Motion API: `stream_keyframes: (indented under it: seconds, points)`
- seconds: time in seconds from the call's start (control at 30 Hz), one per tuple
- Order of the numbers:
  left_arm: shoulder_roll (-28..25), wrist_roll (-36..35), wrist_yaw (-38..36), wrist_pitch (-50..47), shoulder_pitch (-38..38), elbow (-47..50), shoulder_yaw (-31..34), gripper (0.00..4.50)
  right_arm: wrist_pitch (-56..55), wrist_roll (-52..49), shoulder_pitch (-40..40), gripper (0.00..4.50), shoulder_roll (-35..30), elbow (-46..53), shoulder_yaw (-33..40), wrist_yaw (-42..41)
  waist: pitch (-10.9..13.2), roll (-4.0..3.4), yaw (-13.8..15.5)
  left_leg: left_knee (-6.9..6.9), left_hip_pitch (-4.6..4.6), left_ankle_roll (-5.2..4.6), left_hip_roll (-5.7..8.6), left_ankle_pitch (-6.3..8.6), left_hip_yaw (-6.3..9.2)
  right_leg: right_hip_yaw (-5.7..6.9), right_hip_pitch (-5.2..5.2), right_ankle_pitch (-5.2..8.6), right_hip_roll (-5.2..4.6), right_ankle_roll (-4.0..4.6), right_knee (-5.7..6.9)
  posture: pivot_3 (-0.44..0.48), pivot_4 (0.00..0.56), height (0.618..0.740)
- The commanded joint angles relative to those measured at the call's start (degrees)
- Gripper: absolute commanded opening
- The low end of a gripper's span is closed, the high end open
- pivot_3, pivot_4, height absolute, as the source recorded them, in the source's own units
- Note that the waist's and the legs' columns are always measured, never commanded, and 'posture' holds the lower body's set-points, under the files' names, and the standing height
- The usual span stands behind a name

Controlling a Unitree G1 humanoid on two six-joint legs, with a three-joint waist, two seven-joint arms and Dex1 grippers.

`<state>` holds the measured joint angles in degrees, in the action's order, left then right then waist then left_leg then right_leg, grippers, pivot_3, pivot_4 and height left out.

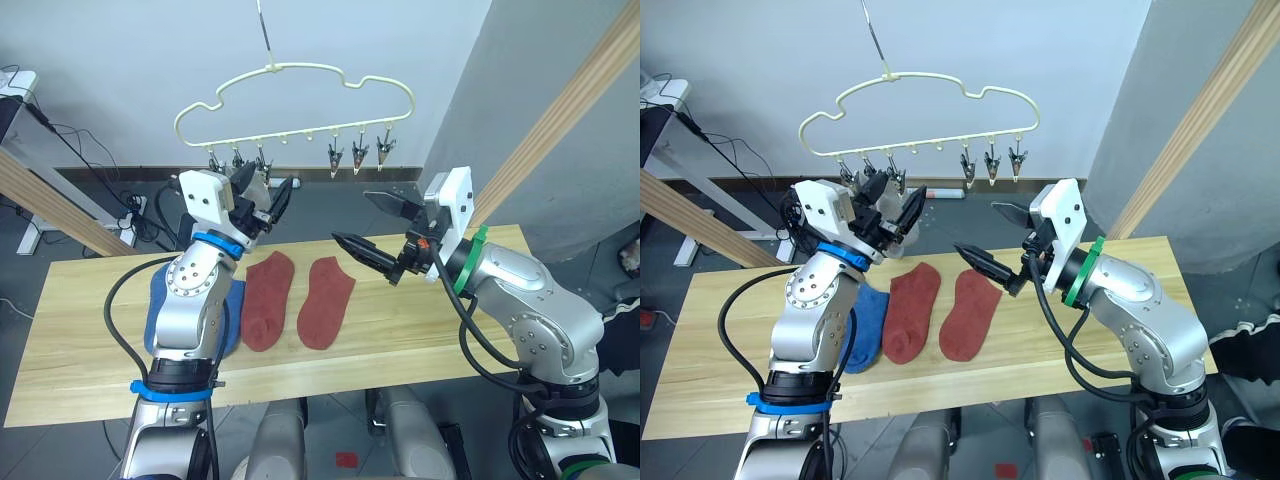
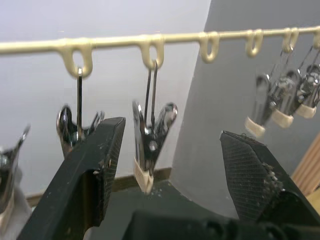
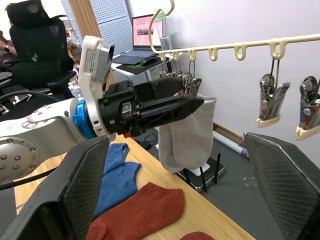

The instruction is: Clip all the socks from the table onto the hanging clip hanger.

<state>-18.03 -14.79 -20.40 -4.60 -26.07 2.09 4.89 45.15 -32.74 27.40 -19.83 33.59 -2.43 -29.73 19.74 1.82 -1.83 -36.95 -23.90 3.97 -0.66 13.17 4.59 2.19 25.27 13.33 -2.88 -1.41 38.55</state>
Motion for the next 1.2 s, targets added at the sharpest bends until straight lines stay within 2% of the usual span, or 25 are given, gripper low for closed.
stream_keyframes:
  seconds: [0.03,1.0,1.07,1.2]
  points:
    - [0.23,1.08,0.40,2.31,-0.61,0.57,0.64,3.33,-1.36,-0.45,0.18,4.50,-0.30,1.95,-0.01,0.37,0.00,0.00,-0.01,-0.01,0.01,0.00,0.00,0.00,0.00,0.00,0.01,0.00,0.00,0.00,0.04,-0.051,0.326,0.740]
    - [3.68,6.60,6.69,7.23,-7.77,-9.46,0.39,3.33,-0.30,-1.36,0.49,4.50,-0.36,2.49,0.19,1.49,0.00,0.00,-0.14,-0.05,0.02,-0.04,-0.01,-0.03,0.01,0.00,0.02,-0.02,0.01,0.03,0.17,-0.078,0.333,0.740]
    - [3.77,6.71,6.81,7.64,-7.92,-9.76,0.58,2.99,-0.19,-1.37,0.62,4.50,-0.37,2.51,0.13,1.62,0.00,0.00,-0.15,-0.05,0.03,-0.04,-0.01,-0.03,0.00,0.00,0.02,-0.01,0.01,0.01,0.18,-0.078,0.333,0.740]
    - [4.00,6.48,6.77,7.80,-8.30,-9.95,0.75,1.88,0.47,-1.60,1.05,4.50,-0.15,2.86,-0.06,2.28,0.00,0.00,-0.18,-0.05,0.03,-0.04,-0.01,-0.03,0.01,0.00,0.03,0.00,0.01,0.01,0.19,-0.077,0.335,0.740]
